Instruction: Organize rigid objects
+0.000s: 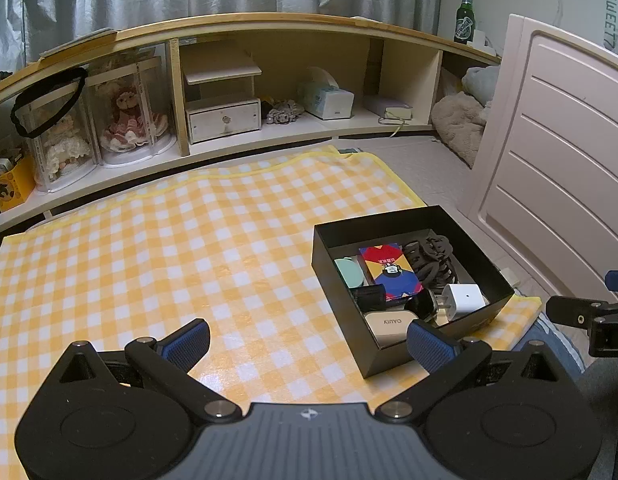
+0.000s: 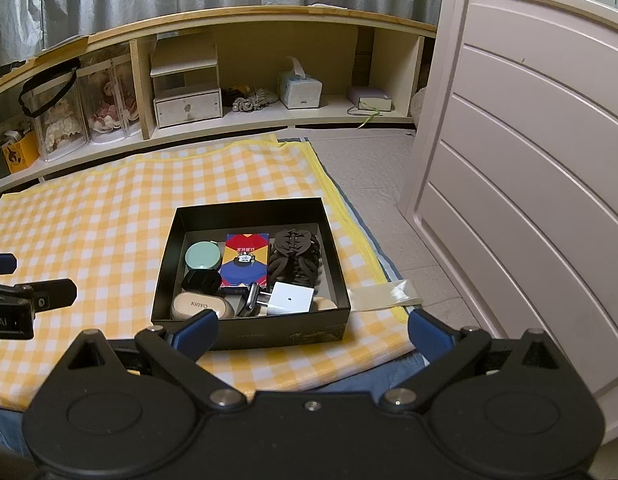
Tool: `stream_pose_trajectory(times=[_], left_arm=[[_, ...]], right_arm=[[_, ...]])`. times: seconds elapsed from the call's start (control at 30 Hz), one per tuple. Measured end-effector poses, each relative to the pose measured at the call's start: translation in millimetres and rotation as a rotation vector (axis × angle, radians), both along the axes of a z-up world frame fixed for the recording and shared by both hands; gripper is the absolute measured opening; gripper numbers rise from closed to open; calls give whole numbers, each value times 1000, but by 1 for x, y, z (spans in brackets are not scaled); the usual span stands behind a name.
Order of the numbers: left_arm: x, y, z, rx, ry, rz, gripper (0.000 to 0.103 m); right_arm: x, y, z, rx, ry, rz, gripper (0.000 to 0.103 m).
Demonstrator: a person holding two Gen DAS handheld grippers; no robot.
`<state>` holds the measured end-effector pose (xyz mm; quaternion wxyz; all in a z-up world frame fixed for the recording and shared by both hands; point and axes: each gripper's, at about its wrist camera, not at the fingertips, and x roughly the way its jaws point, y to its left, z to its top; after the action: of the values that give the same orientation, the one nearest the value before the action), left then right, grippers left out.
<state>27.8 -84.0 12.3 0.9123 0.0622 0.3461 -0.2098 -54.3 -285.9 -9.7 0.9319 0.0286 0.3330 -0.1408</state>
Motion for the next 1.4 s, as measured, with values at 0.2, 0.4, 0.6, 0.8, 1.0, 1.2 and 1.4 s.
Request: stream_pose_trajectory(times=[0.2,0.4,0.6,0.8,1.0,1.2,1.4], left_arm=[[0,0,0,0,0,1,103],[0,1,1,-1,2,3,103],[0,1,0,-2,2,3,103],[0,1,0,-2,2,5,103],[-1,1,2,-3,3,14,103],[-1,1,2,-3,3,15,103],[-1,1,2,-3,3,16,103]], right_arm=[[0,0,0,-1,1,1,102],[0,0,0,-1,1,1,102],[0,0,0,-2,2,2,102],[0,0,0,-1,2,2,102],[0,0,-1,-1,2,2,102],[0,0,0,-1,3,3,102],[0,0,-1,1,4,4,102]])
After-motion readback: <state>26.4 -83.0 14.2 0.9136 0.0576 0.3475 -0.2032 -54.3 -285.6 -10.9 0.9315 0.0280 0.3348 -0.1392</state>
